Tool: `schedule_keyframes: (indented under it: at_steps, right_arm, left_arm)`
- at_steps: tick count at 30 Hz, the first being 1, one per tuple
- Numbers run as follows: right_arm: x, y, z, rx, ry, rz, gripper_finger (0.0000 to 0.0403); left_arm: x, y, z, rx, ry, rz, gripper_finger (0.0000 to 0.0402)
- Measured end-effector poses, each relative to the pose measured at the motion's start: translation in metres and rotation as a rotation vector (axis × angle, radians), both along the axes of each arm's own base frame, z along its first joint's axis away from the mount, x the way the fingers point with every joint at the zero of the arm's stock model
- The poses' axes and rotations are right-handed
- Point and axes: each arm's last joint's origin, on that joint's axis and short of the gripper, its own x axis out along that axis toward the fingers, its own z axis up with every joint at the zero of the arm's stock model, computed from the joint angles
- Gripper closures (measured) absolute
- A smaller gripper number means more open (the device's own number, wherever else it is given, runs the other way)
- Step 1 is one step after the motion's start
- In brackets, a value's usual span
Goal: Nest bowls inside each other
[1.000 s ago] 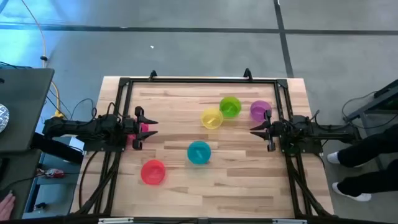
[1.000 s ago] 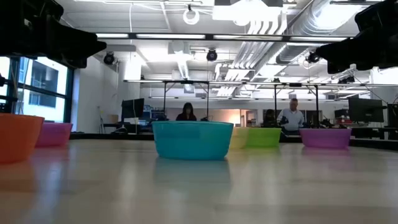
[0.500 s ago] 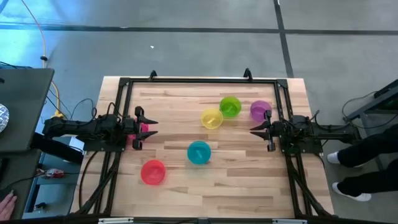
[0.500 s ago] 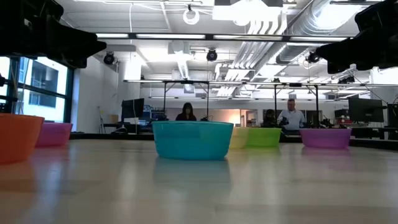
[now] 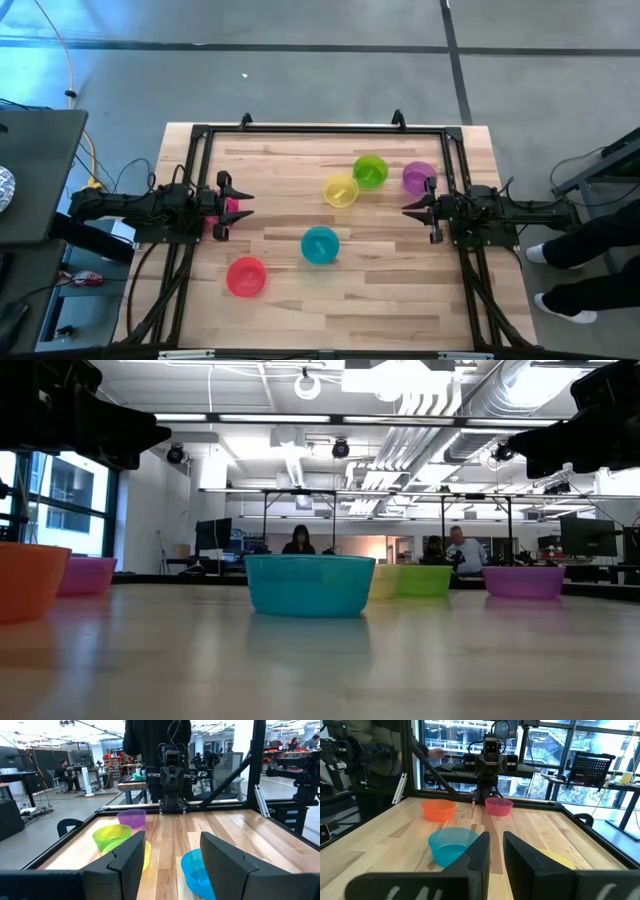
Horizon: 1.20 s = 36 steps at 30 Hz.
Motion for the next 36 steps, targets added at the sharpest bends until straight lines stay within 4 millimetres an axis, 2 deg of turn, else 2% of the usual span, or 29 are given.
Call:
schedule_keyframes:
  at_steps: [36]
  right_arm:
    - [0.0,0.0,0.0,0.0,0.0,-0.001,0.0359]
  left_arm:
    - [-0.0001,0.0,0.0017,0.0,-0.017,0.0,0.022]
